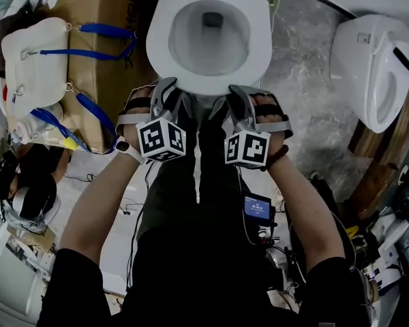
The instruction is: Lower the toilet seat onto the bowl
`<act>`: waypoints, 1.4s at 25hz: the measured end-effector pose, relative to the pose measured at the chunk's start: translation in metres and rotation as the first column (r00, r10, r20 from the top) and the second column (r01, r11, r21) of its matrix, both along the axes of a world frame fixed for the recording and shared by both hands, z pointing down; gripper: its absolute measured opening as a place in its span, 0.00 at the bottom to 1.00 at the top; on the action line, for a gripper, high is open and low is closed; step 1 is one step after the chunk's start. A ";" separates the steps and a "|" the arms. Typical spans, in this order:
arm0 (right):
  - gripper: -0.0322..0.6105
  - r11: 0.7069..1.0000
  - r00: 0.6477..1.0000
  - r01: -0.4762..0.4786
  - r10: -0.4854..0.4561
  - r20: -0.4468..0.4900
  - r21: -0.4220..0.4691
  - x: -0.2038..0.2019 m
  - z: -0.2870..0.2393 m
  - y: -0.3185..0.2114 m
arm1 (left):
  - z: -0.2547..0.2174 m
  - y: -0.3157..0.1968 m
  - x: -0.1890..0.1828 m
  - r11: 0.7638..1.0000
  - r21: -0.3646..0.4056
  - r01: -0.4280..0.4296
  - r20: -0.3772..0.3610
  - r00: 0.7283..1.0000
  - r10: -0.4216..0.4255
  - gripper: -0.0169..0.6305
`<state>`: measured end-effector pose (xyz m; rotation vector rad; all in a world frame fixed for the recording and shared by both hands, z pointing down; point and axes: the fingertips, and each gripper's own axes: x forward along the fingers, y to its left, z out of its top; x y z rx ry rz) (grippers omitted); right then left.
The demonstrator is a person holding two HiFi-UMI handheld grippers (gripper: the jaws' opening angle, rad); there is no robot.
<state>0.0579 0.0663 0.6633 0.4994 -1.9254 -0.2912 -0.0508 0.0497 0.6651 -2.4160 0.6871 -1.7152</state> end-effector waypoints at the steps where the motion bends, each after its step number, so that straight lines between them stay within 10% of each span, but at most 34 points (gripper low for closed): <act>1: 0.21 1.000 1.000 0.001 -0.001 -0.003 0.006 0.000 0.004 0.002 | 0.004 0.002 0.000 1.000 0.005 -0.023 0.000 1.000 0.023 0.22; 35: 0.24 0.999 0.999 0.026 -0.024 -0.046 0.025 -0.014 0.134 0.042 | 0.138 0.043 -0.012 0.999 0.032 -0.032 0.051 0.998 0.030 0.25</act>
